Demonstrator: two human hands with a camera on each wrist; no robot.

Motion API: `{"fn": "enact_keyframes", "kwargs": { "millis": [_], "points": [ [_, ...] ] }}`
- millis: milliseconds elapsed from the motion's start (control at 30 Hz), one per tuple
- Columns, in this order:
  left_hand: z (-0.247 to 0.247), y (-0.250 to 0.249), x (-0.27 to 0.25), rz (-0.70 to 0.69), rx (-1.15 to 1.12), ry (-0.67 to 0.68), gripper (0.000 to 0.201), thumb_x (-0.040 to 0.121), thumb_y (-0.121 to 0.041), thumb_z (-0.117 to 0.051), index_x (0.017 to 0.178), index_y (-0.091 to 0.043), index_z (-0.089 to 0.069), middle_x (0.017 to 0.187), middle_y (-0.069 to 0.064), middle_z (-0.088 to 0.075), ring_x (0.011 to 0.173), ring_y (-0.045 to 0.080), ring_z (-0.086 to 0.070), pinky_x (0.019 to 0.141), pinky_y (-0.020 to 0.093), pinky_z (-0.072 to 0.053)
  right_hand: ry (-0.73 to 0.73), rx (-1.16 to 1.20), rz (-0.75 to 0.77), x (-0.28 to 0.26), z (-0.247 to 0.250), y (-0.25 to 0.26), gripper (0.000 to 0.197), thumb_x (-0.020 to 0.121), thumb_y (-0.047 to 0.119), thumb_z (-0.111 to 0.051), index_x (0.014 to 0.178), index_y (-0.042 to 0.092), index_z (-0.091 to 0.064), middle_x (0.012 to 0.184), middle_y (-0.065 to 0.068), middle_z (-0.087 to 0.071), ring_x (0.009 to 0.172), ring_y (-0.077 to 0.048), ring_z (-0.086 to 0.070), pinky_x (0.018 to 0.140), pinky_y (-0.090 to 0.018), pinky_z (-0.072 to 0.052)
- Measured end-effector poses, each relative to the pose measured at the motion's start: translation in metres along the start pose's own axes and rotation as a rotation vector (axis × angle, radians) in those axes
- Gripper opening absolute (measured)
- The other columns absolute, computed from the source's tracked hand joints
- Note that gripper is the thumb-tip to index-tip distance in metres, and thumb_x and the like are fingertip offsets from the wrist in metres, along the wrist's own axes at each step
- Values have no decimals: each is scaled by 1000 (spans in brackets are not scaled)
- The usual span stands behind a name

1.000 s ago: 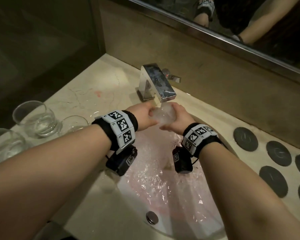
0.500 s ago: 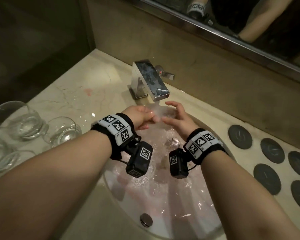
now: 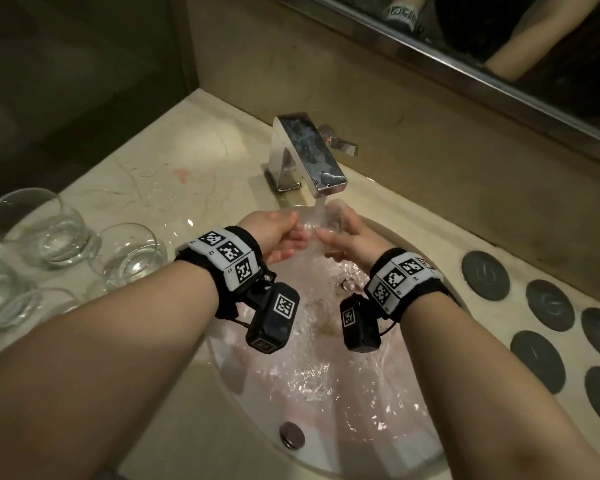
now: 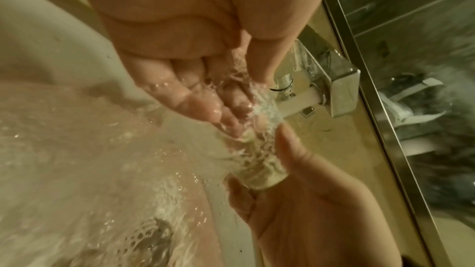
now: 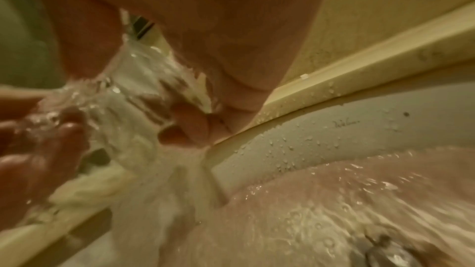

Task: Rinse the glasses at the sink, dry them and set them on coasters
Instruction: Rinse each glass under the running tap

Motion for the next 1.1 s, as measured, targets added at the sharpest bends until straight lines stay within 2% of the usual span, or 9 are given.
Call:
{"fn": "enact_keyframes", "kwargs": {
  "millis": [200,367,500,600,733,867,933,1033,1100],
  "points": [
    [-1,2,-3,30,-123,62,15,90,-17,-61,104,-13,-60,83,6,-72,66,12,-70,52,17,-52,-110,-167,-121,-1,-6,13,65,89,70,-28,116,18,-57,92,-6,-66,74,-17,-61,66,-27,-45],
    [1,6,-2,14,-174,48,15,94,-17,-56,108,-14,-60,69,3,-71,60,9,-69,44,12,-48,-10,-22,-64,-6,0,4,50,86,33,-66,129,28,-41,115,-2,-58,82,-22,-64,73,-35,-47],
    [3,9,0,17,-158,102,15,89,-14,-61,104,-13,-61,82,3,-72,72,9,-70,58,17,-55,-119,-27,-80,-5,-4,11,46,91,52,-51,123,19,-50,99,-9,-61,74,-17,-57,65,-28,-44],
    [3,8,1,0,-130,127,17,89,-7,-60,105,-9,-61,82,4,-72,73,9,-70,59,16,-53,-124,-94,-105,-1,-5,11,56,92,62,-34,125,20,-53,107,-5,-66,84,-18,-64,70,-27,-47],
    [1,5,0,20,-231,99,5,91,-9,-57,95,-8,-60,75,6,-71,66,10,-70,46,14,-50,-69,-24,-66,-4,0,0,55,87,39,-62,136,29,-39,122,-3,-56,89,-21,-64,76,-35,-45],
    [-6,6,-2,20,-228,143,20,92,-12,-56,112,-13,-58,86,6,-70,73,13,-70,58,26,-58,-179,-50,-72,0,0,3,50,91,58,-44,125,22,-51,97,-3,-64,77,-17,-59,68,-30,-44],
    [-7,5,-1,4,-194,144,23,94,-11,-54,116,-12,-56,89,7,-70,74,14,-70,64,27,-59,-153,-50,-74,5,1,1,55,91,62,-40,131,25,-48,113,-2,-64,93,-19,-62,76,-32,-48],
    [-5,4,1,-8,-247,63,26,97,-19,-50,120,-6,-54,92,12,-68,68,15,-70,60,26,-58,-37,21,-60,5,5,-6,76,78,40,-68,142,38,-27,123,-4,-56,89,-20,-62,71,-32,-46],
    [-4,4,2,-1,-226,64,30,97,-30,-48,115,-7,-55,96,13,-68,73,17,-71,58,26,-59,-27,16,-29,6,6,-9,71,75,32,-72,135,36,-34,116,-8,-57,78,-19,-59,63,-29,-43]
  ]
}}
Point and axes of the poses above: each hand's wrist, its own x-axis towards the middle knuckle, its own z-axis out of the back of the hand, y = z × x, the point moved 1 cm from there along x, towards the middle knuckle
